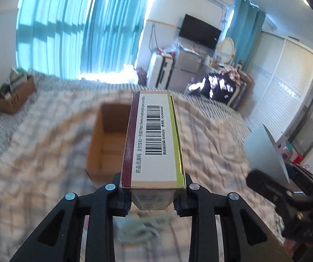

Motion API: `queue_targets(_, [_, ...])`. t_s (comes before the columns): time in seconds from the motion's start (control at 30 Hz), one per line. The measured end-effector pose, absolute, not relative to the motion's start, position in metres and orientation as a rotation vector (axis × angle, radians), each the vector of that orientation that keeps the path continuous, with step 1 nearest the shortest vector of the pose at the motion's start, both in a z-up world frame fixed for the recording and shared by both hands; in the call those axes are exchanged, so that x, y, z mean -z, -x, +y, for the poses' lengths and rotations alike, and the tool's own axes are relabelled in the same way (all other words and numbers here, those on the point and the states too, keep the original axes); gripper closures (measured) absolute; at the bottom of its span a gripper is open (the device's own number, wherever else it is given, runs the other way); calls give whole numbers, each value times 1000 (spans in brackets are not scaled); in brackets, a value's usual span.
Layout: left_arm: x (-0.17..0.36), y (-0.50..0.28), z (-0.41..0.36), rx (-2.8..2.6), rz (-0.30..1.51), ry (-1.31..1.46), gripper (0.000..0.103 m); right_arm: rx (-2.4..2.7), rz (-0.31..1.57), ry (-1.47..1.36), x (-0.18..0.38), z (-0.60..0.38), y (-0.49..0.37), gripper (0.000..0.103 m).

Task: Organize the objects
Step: 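Carry the medicine box and tape roll over the cardboard box and release both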

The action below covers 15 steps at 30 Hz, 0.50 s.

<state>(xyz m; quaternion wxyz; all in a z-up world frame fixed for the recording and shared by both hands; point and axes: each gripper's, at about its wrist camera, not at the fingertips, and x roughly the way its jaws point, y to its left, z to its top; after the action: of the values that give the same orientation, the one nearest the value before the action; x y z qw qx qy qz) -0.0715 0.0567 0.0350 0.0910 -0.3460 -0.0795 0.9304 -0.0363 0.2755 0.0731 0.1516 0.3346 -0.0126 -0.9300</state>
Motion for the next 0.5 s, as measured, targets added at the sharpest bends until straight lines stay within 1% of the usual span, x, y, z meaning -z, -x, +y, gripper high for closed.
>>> queue_targets(0.13, [-52, 118, 31, -2829, -237, 999, 74, 2676, 7, -875, -102, 245, 76, 21])
queue_targets(0.23, [-51, 144, 22, -2856, -199, 1003, 74, 2672, 70, -848, -103, 222, 107, 21])
queue_targets(0.33, [-35, 166, 22, -2829, -198, 1015, 74, 2655, 112, -898, -81, 205, 143, 22])
queue_targets(0.5, [16, 201, 21, -2765, -218, 1106, 74, 2619, 122, -1024, -26, 197, 189, 22])
